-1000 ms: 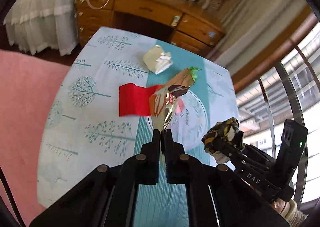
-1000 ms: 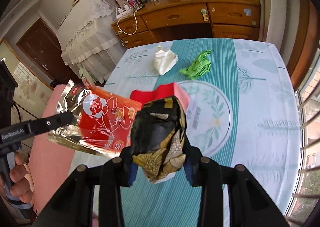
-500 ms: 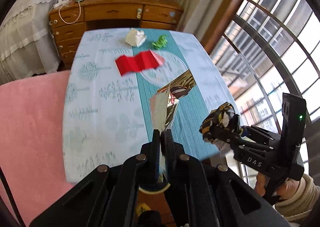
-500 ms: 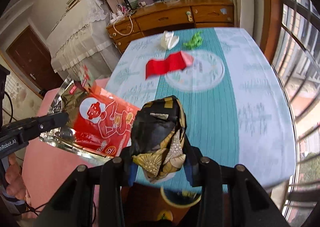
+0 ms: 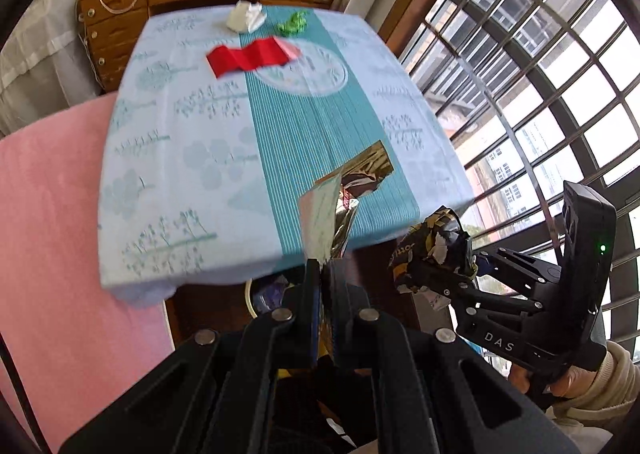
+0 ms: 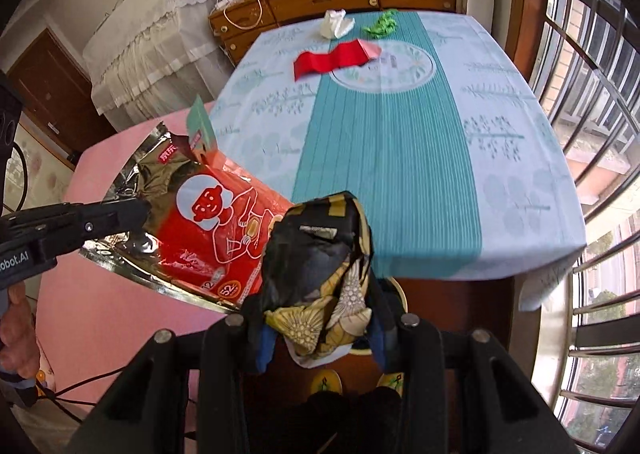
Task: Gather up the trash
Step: 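Carry the snack packet and black wrapper toward the bin, then open both grippers to drop the packet and wrapper into the bin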
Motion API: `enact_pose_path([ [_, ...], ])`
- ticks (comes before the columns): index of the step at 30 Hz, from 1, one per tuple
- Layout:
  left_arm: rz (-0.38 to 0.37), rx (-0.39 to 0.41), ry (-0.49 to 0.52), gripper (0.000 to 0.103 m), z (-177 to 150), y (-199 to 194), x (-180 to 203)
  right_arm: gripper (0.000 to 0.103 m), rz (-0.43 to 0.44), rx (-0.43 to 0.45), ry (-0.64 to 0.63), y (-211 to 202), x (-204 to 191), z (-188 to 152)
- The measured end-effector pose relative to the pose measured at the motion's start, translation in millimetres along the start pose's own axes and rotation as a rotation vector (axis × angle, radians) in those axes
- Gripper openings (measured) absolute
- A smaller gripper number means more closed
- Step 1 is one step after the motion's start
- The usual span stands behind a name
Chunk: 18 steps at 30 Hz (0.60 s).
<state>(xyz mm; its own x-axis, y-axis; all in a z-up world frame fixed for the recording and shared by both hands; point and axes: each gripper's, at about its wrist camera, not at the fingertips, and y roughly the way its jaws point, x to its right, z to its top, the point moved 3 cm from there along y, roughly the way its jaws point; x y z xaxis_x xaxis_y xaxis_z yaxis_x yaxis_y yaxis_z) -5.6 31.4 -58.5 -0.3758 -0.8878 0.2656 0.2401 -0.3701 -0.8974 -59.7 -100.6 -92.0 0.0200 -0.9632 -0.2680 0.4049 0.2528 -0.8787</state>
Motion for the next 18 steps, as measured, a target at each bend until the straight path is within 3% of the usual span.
enact_pose_path([
  [7, 0.025, -0.083, -0.007, 0.002, -28, 65, 18, 0.037, 0.035, -0.069, 0.059, 42, 35, -43],
  [18, 0.061, -0.200, -0.050, 0.002, -93, 217, 9, 0.037, 0.030, -0.199, 0.172, 169, 89, -124],
])
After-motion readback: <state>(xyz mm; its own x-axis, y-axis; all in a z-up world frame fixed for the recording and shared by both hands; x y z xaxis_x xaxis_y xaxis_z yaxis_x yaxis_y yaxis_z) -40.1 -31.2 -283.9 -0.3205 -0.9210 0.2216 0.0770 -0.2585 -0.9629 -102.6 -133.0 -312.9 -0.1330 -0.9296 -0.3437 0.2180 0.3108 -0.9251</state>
